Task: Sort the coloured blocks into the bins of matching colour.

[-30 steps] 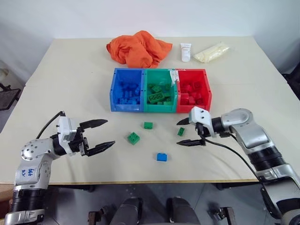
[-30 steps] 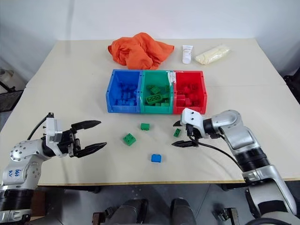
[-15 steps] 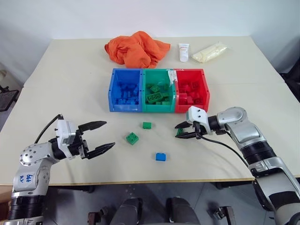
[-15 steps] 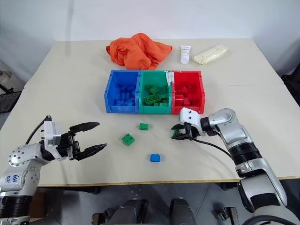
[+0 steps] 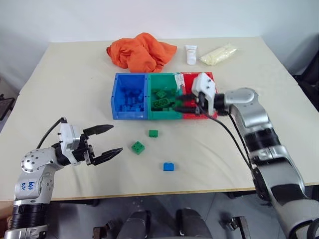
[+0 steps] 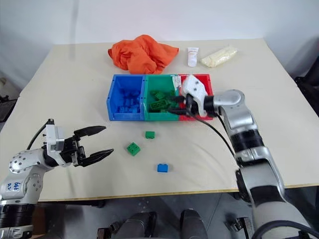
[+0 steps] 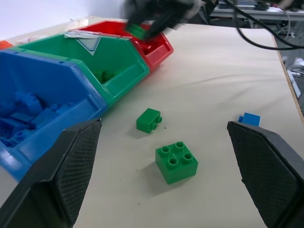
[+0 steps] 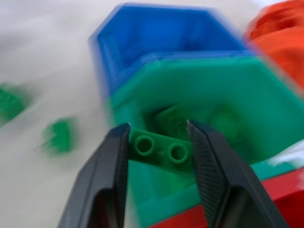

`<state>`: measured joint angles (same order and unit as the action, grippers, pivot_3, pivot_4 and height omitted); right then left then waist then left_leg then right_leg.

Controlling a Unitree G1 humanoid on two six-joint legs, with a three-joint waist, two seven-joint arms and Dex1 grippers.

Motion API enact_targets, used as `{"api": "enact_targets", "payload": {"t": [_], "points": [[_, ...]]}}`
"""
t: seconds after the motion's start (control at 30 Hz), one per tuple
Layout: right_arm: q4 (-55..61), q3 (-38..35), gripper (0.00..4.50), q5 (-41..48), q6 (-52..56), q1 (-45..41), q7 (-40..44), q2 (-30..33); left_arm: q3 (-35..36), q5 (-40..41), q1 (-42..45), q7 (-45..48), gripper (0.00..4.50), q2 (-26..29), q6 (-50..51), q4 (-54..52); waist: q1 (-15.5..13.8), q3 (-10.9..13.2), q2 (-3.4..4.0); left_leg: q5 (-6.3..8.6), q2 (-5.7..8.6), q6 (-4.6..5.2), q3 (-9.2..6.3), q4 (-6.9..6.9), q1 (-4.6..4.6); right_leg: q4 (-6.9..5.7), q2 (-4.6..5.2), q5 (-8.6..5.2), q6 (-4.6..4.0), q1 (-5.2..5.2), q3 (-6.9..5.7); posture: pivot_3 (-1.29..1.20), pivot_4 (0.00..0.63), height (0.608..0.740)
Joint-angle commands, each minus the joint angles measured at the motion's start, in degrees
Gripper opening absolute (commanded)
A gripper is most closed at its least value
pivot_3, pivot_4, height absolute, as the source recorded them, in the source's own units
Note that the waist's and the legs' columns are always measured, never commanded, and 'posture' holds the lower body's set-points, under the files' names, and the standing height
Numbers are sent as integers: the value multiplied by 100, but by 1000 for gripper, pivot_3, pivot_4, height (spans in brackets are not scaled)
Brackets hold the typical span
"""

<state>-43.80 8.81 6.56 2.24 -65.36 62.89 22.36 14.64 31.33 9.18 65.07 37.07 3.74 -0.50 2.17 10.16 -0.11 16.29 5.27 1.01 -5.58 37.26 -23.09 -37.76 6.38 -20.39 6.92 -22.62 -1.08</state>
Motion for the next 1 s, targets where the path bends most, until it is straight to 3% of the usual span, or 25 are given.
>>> {"api": "enact_targets", "payload": {"t": [0.03, 0.1, 0.3, 0.47, 0.63, 0.87, 1.0], "points": [[-916, -171, 2047, -198, -590, -591, -518, -242, 66, 50, 70, -20, 4500, 14, -51, -53, 20, 0, 0, 0, -1, -1, -2, -3, 1, -5, 0, 0, 0, -3, -1, 0, 150, 740], [-1354, -121, 2463, -376, -866, -758, -732, -341, 60, 36, 94, -24, 4500, 9, -63, -31, 42, 0, 0, 0, 1, -1, -7, -3, 1, -10, 0, 0, 0, -3, -1, 0, 150, 740], [-1770, -239, 4451, -462, -1239, -927, -702, -421, 48, 33, 135, -57, 4500, -5, -77, -28, 62, 0, 0, 0, 8, 0, -14, -3, 0, -9, 2, 0, 0, 0, 0, 0, 150, 740], [-1416, -318, 4481, -369, -1273, -723, -332, -257, -3, 27, 200, -11, 4500, -12, -80, 24, 115, 0, 0, -1, 3, -2, -15, -4, 1, -12, -2, 0, 0, -1, -3, 0, 150, 740], [205, -346, 4481, 21, -645, 218, 616, 187, -48, 25, 277, 127, 4500, 24, -94, 137, 105, 0, 0, -1, 2, -2, -15, 0, 1, -15, -1, 0, 0, -1, -1, 0, 150, 740], [3471, -656, 4481, 893, 697, 2554, 1571, 1714, 22, 75, 273, 511, 4500, 210, -108, 398, -67, 0, 0, 1, 7, 2, -16, 8, -4, -5, 3, 1, 1, 4, 1, 0, 150, 740], [4333, -1143, 4481, 1229, 1223, 3608, 1682, 2603, 140, 129, 213, 679, 4500, 303, -149, 507, -79, 0, 0, 1, 4, 2, -12, 11, -4, 6, 2, 0, 0, 10, 3, 0, 150, 740]]}}
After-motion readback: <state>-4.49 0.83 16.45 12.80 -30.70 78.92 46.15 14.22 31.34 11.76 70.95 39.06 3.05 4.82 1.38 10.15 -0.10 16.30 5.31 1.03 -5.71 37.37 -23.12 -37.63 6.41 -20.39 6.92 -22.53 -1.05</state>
